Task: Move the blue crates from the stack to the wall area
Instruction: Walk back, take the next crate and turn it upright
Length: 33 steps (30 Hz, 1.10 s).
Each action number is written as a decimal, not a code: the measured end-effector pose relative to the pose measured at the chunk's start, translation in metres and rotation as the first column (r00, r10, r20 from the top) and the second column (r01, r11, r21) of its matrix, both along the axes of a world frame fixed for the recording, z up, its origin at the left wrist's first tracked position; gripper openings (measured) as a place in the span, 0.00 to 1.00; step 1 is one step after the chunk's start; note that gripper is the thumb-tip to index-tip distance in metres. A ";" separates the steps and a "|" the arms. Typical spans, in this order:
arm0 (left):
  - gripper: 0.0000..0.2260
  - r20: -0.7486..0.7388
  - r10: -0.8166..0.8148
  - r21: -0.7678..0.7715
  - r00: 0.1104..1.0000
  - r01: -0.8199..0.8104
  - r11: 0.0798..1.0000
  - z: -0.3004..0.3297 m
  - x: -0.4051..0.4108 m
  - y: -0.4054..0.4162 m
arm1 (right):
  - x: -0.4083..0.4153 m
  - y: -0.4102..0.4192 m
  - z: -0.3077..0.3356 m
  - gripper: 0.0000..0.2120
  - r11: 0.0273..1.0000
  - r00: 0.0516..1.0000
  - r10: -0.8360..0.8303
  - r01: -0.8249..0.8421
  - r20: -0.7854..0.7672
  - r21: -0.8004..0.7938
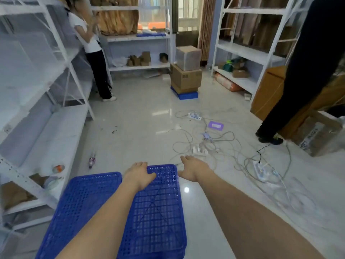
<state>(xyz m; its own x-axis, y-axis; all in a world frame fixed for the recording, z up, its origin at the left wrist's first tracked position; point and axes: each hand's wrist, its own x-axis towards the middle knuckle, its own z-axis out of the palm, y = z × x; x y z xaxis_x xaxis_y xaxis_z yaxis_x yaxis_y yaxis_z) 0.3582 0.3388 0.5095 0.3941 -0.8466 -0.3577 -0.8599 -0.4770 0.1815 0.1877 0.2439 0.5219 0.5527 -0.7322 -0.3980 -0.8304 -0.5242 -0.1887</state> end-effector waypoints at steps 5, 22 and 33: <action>0.33 -0.131 0.023 0.259 0.991 0.012 0.966 -0.143 0.029 -0.020 | 0.028 -0.021 -0.134 0.34 0.980 0.996 -0.009 0.027 -0.094 0.196; 0.34 -0.218 0.231 0.556 0.948 -0.074 0.828 -0.506 -0.013 -0.031 | -0.002 -0.051 -0.500 0.33 0.829 0.970 -0.075 0.190 -0.231 0.527; 0.35 -0.117 0.465 0.494 0.878 -0.355 0.794 -0.576 -0.016 -0.077 | 0.019 -0.090 -0.588 0.23 0.672 0.860 -0.498 0.462 -0.109 0.579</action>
<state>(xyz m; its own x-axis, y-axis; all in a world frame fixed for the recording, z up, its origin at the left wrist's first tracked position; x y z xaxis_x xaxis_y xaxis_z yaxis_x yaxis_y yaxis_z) 0.3423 0.2620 -0.0662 0.5309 -0.3491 -0.7722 -0.5271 -0.8495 0.0216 0.2067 0.1536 -0.0664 0.2224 -0.5491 -0.8056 -0.9161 0.1651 -0.3654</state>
